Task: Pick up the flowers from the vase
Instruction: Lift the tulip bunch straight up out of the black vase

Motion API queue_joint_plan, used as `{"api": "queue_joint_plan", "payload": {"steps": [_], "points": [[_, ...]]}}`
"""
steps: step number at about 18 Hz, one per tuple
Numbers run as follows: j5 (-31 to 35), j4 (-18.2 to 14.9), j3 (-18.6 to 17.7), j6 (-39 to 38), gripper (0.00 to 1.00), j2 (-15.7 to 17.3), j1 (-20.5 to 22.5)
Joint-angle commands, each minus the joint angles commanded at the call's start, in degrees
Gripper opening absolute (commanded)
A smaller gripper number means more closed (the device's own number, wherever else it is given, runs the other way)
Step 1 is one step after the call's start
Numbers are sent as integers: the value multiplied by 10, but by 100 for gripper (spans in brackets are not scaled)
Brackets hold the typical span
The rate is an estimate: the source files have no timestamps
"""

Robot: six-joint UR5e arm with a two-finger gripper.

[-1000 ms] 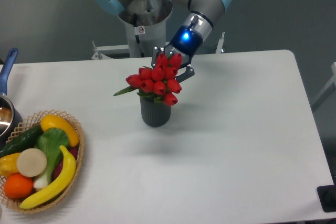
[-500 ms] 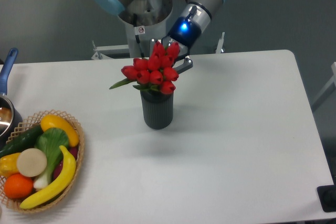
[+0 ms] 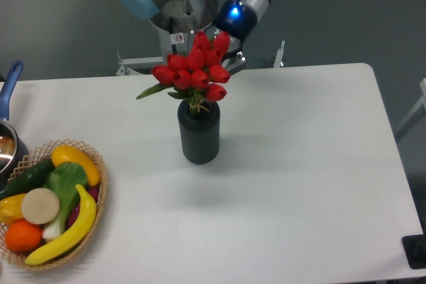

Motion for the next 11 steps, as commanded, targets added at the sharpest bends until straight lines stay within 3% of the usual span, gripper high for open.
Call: {"api": "queue_joint_plan", "payload": {"steps": [4, 11], "points": [[0, -1, 32, -51, 18, 11, 0], [1, -1, 55, -98, 18, 28, 0]]}}
